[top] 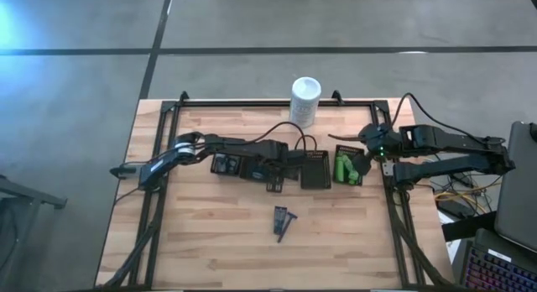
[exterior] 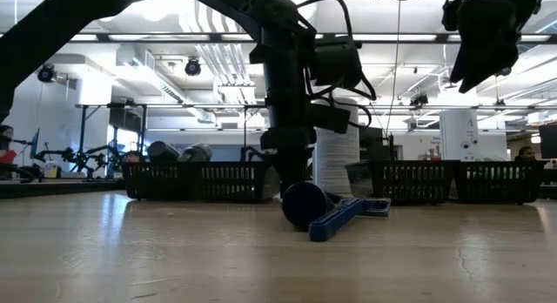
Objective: Pick & Place Travel size toiletries
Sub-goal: Put the blue shaver cream into the middle right black bin
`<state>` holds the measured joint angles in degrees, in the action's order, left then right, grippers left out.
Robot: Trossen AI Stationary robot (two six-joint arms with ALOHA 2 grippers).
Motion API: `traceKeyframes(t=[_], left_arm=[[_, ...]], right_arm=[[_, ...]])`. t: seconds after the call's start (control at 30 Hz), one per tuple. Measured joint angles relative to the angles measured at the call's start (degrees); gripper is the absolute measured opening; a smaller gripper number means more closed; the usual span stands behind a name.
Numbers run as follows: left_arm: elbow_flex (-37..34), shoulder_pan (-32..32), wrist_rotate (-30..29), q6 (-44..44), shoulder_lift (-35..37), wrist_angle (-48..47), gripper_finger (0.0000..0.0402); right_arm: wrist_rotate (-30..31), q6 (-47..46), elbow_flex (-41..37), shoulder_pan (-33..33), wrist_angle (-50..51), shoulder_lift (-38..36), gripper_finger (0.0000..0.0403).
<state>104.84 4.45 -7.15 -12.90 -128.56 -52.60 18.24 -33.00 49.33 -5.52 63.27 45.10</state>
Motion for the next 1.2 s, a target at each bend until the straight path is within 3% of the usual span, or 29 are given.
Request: traceKeyframes(t=[0.17,0.33,0.7,0.9,1.1,1.2], left_arm=[[0.0,0.0,-0.1,-1.6,0.1,0.0,0.0119],[1.3,-0.1,-0.5,-1.6,0.1,-1.6,0.0119],[15.7,-0.7,-5.0,5.4,3.2,-8.5,0.0119],[15.5,0.9,-6.5,9.6,3.3,-10.6,0.0119],[15.5,-1.5,-4.4,5.7,4.5,-2.7,0.0119],[15.6,-3.1,-11.2,4.4,4.9,1.5,0.0119]], right_arm=[[0.9,0.2,-0.1,0.0,0.0,0.0,0.0309],[1.4,0.1,-0.1,0.0,0.4,-0.1,0.0299],[4.5,-0.8,-0.1,0.0,1.0,-3.7,0.0282],[4.4,-3.6,-0.1,0.0,1.0,-4.6,0.0274],[-2.5,0.4,-0.7,0.8,-1.9,-4.1,0.0263],[-5.3,-0.9,-0.8,0.7,-4.5,-4.1,0.0255]])
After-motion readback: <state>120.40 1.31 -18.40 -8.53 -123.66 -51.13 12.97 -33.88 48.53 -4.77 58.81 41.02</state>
